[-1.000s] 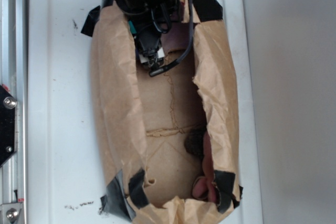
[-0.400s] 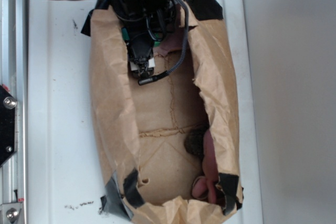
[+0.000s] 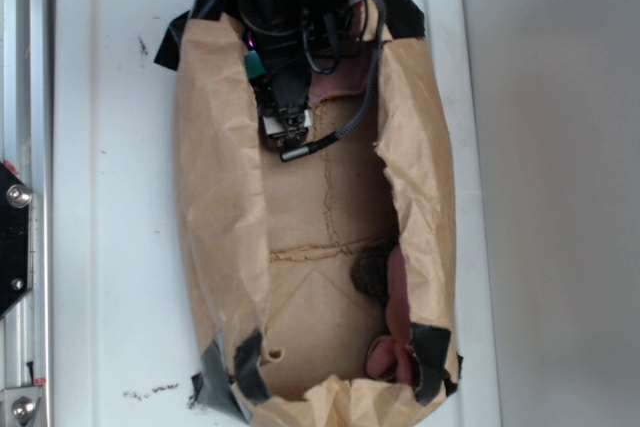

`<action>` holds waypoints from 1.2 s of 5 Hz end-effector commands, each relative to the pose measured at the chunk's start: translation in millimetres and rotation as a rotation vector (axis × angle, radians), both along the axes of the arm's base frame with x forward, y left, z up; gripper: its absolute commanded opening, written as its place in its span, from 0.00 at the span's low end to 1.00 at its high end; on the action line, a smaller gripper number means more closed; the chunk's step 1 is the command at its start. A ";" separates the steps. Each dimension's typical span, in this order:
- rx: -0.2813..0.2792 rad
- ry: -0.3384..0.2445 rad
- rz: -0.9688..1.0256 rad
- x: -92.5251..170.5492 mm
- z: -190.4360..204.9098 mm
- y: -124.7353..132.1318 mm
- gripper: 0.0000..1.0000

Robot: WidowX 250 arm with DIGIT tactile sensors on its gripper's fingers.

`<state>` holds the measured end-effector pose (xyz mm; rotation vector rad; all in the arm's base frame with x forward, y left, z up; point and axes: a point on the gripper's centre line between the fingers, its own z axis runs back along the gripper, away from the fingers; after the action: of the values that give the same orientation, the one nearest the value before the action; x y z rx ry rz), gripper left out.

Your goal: Grab the green block.

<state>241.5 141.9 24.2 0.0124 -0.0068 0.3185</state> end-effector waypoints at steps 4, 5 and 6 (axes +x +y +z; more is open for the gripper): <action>0.058 -0.149 0.069 1.4 22.9 12.8 0.00; 0.031 -0.163 0.089 9.1 63.9 13.4 0.00; 0.002 -0.191 0.092 12.2 103.4 -2.2 0.00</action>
<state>246.0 128.7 90.7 -0.0459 -0.0919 0.3965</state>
